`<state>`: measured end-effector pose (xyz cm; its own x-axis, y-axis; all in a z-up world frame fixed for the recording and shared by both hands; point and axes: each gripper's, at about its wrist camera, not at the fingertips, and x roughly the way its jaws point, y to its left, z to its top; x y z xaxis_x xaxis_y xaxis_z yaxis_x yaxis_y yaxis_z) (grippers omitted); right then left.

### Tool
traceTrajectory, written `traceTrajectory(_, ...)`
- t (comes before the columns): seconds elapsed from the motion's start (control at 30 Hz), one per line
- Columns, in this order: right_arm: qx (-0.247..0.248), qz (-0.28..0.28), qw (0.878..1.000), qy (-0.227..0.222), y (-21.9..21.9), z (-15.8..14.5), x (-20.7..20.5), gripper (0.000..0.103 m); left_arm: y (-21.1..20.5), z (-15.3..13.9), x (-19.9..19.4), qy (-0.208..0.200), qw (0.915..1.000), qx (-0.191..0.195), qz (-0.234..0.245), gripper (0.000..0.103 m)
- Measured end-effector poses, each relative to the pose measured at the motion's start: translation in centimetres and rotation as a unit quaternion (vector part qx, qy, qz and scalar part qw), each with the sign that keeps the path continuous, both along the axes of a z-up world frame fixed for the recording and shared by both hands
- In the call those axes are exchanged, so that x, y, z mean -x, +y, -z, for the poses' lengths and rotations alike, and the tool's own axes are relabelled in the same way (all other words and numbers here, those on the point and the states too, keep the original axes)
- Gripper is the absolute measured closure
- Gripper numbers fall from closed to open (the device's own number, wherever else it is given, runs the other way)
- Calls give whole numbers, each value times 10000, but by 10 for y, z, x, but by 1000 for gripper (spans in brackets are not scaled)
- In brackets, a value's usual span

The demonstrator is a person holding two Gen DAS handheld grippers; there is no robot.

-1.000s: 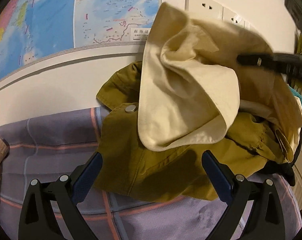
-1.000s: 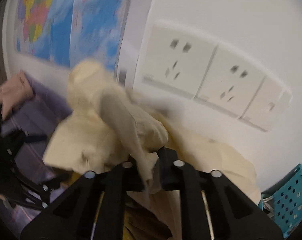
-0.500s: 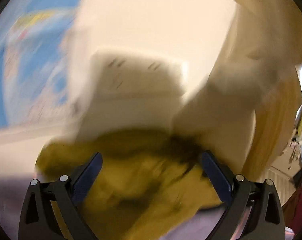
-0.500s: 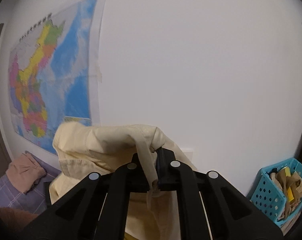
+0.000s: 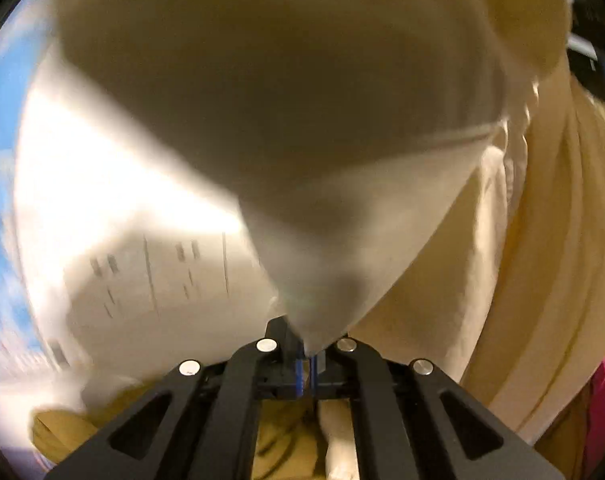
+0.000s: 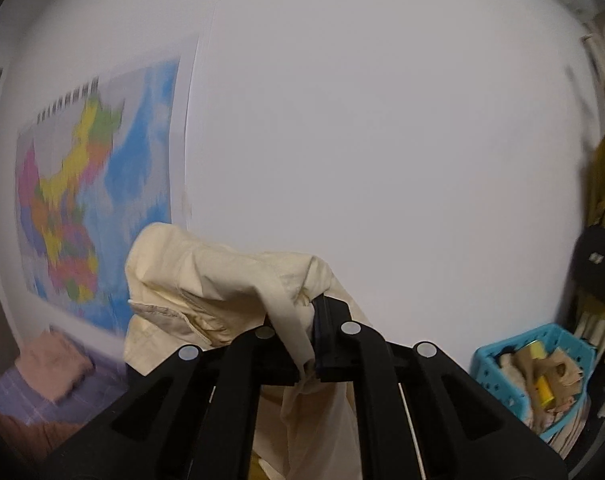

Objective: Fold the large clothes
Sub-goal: 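Grasp the cream jacket with the left gripper while the right gripper holds it up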

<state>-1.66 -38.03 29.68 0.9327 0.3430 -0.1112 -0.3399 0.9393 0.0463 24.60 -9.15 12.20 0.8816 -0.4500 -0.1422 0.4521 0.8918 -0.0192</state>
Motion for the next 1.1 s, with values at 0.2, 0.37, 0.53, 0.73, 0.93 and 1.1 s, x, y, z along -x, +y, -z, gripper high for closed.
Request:
traceTrajectory(0.2,-193,-137,9932,-1142,-12,-85,107,99,52,-118,60,-1036,9913,781,-239,103)
traceTrajectory(0.37,-337,-496,9889,-1361,-2,-115,172,99,117,-184,154,-1751,9782,934,-608,102)
traceTrajectory(0.53,-427,-1291,9839,-1156,20,-96,211,98,172,-196,255,-2110,9677,511,-1284,102)
traceTrajectory(0.73,-523,-2598,9622,-618,63,-60,240,98,198,-196,375,-1989,9483,-537,-2413,102)
traceTrajectory(0.93,-856,-3307,9398,-82,105,-30,197,96,216,-190,395,-1310,9337,-1017,-3172,101)
traceTrajectory(1.1,-949,-3156,9304,1602,181,49,61,95,278,-116,284,208,9238,-1030,-3682,101)
